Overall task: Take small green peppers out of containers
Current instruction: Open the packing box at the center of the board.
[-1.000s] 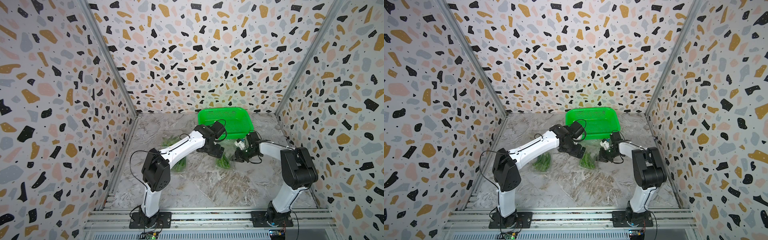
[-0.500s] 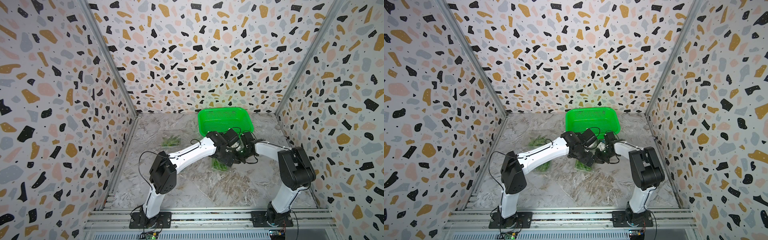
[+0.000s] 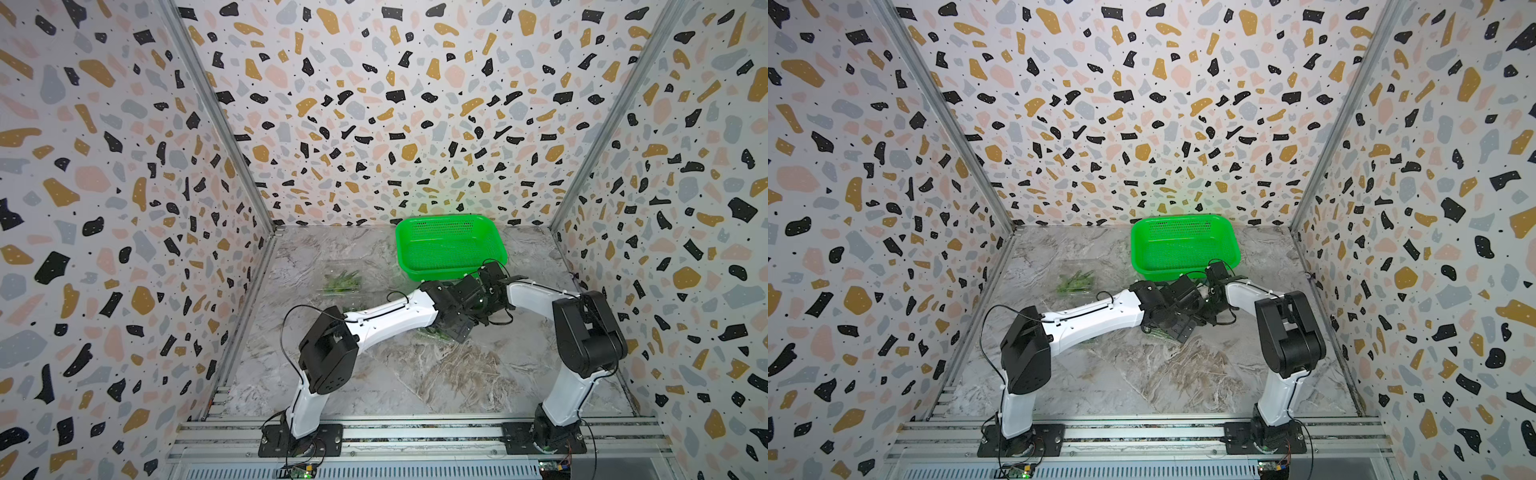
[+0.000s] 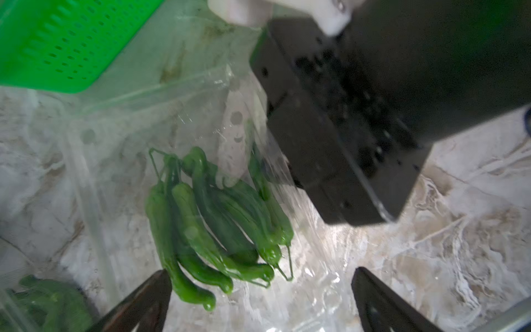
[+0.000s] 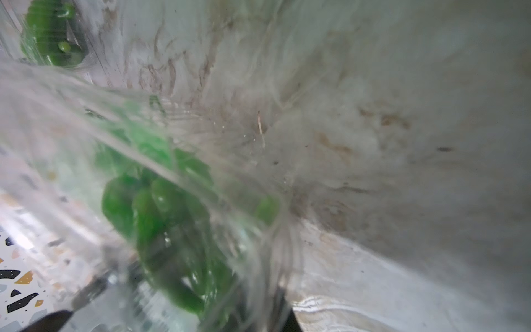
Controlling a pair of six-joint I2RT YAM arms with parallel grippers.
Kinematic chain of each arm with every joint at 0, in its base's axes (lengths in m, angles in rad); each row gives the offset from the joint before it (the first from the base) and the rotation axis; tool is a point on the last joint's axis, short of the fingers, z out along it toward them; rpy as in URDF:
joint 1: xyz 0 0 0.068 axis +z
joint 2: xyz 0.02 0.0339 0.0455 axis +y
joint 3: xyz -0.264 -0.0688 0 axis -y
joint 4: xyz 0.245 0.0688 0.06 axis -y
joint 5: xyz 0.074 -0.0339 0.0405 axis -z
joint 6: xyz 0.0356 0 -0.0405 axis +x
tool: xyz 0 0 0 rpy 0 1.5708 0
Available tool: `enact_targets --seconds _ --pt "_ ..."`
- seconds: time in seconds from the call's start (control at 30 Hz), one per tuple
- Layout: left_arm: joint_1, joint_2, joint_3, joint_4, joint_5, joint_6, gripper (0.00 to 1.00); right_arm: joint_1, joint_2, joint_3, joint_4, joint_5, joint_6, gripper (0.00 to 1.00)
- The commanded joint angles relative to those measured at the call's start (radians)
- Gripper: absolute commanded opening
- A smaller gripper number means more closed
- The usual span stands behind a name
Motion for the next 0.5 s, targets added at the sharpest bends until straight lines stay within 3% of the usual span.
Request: enact_targets --seconds 0.0,0.47 --pt "0.0 0.032 0.035 0.033 -0.088 0.025 0.99 0.019 -0.026 0.019 -0.035 -0.02 0.014 0.1" --pt "-0.002 0.016 -0.053 0.08 -0.306 0.073 0.95 0.024 -0.079 -0.032 -0.077 -0.012 -0.015 0.05"
